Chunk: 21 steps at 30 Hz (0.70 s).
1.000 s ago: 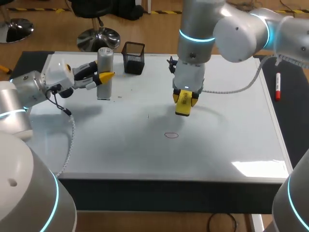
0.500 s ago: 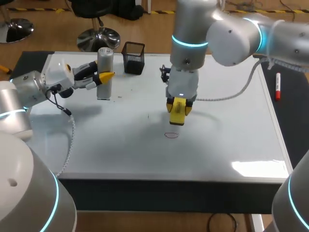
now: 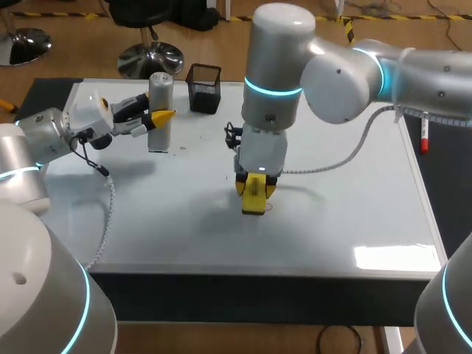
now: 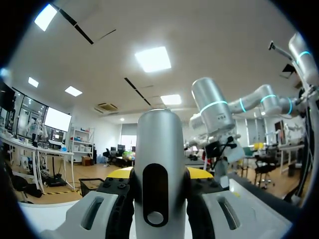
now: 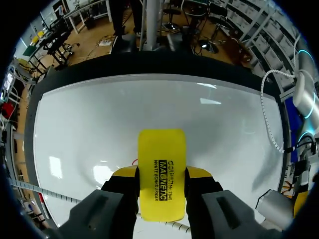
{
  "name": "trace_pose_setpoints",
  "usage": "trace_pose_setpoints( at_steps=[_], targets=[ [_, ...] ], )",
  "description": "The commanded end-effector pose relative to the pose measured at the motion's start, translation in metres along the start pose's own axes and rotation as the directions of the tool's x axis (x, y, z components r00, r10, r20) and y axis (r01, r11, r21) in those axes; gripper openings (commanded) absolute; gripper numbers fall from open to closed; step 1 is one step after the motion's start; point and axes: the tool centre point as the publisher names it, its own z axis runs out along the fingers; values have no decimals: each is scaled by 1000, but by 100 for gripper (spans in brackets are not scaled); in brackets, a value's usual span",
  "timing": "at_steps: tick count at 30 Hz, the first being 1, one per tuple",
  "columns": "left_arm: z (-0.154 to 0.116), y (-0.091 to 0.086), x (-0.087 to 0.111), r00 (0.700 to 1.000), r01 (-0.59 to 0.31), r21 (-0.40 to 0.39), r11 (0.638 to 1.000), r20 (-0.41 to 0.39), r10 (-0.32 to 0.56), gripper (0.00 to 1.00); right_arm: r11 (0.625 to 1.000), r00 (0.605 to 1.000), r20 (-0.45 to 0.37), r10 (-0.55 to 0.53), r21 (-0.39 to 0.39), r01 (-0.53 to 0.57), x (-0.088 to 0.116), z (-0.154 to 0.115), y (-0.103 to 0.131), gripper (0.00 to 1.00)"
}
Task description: Pick up the inspection probe, press it on each red-marked spot on the whiteboard one by one, put down the probe, pick up the eraser, and wipe off all the red marks.
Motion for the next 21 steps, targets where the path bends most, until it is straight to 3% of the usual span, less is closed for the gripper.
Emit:
trace_pose_setpoints(
  at_steps=[1, 14, 21],
  targets=[
    [0, -1, 1, 1000, -2, 1, 1000, 2, 2, 0, 1000, 1000, -9, -4, -12, 4, -4, 15, 0, 0],
    [0, -1, 1, 1000, -2, 1, 1000, 2, 2, 0, 999, 1000, -17, -25, -41, 24, -12, 32, -1, 0],
    [0, -1, 1, 1000, -2, 1, 1000, 2, 2, 0, 999, 999, -30, -19, -48, 18, -4, 36, -2, 0]
  ],
)
